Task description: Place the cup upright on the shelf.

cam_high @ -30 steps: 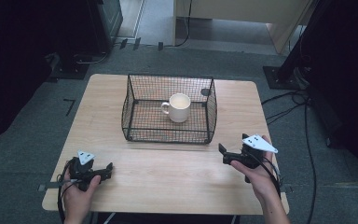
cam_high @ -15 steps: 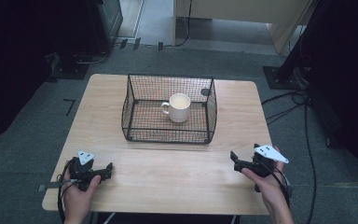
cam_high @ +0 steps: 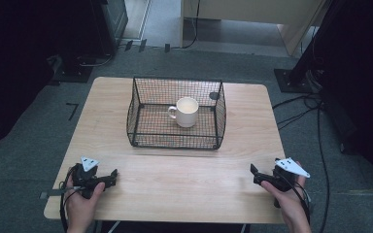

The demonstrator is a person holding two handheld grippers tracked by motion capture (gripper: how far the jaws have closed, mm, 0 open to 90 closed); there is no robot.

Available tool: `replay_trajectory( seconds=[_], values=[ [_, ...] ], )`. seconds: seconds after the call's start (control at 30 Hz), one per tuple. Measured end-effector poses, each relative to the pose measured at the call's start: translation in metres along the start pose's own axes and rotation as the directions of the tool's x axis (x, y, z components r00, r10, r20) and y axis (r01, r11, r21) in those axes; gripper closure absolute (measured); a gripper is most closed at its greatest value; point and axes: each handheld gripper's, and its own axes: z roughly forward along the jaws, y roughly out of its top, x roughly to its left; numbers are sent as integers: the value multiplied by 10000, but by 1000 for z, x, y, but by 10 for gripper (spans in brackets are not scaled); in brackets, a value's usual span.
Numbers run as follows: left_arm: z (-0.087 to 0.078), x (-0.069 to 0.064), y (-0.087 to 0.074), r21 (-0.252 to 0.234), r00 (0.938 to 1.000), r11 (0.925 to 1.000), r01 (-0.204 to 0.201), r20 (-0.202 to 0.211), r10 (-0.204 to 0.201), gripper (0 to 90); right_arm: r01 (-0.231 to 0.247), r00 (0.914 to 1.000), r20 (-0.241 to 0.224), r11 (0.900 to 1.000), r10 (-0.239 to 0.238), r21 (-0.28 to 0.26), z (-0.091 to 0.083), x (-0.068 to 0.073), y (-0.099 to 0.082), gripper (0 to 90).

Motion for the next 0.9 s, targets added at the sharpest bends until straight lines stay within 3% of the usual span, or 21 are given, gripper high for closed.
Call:
replay_trajectory(
  seconds=[0.43,0.9],
  values=[
    [0,0,0,-2,10000,10000,3,-2,-3,15,-108,9993,376,9988,90,472,-4,-13,-16,0],
    [0,0,0,0,10000,10000,1,0,-1,15,-135,9977,674,9897,39,1427,-7,-20,-29,0]
  ],
)
